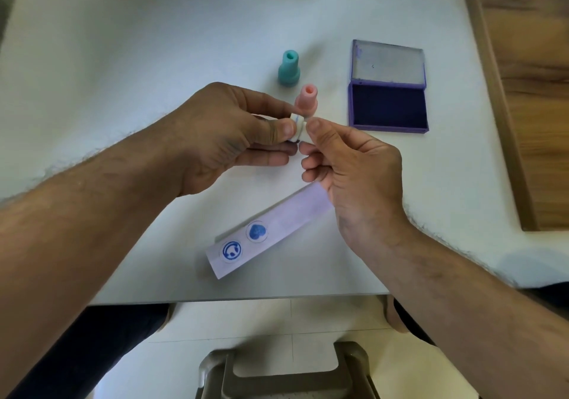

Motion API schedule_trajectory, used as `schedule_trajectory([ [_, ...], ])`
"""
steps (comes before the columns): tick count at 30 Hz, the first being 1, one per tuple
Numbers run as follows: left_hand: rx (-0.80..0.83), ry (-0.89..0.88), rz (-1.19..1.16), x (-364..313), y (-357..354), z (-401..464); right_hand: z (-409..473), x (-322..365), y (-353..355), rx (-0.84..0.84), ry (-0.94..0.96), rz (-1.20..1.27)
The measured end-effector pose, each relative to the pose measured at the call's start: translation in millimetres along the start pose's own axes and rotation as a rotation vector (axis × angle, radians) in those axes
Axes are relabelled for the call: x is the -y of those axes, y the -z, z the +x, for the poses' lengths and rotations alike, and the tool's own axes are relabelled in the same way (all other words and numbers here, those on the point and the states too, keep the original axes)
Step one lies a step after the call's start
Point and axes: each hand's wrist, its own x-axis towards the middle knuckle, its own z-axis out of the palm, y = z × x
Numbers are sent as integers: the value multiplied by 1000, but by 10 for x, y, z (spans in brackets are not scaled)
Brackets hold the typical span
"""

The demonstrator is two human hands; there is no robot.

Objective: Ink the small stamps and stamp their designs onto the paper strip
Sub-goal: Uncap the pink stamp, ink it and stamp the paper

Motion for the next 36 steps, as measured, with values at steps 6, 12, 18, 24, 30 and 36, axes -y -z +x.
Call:
schedule_trajectory([
  [6, -68, -94, 412, -122, 63, -28, 4, 11, -19, 42, 25, -99],
  [12, -246, -307, 919, -66, -95, -80, -32, 40, -65, -7, 35, -90],
  [18, -472, -318, 793, -15, -48, 14, -60, 80, -97, -116, 4, -41],
  [24, -480, -360, 845, 32, -90, 83, -107, 12, -111, -216, 103, -151],
  [30, -475, -357, 811, 102, -62, 132, -109, 61, -116, -219, 81, -103],
  [36, -488, -333, 839, 120, -26, 154, -101, 116, -117, -174, 56, -59],
])
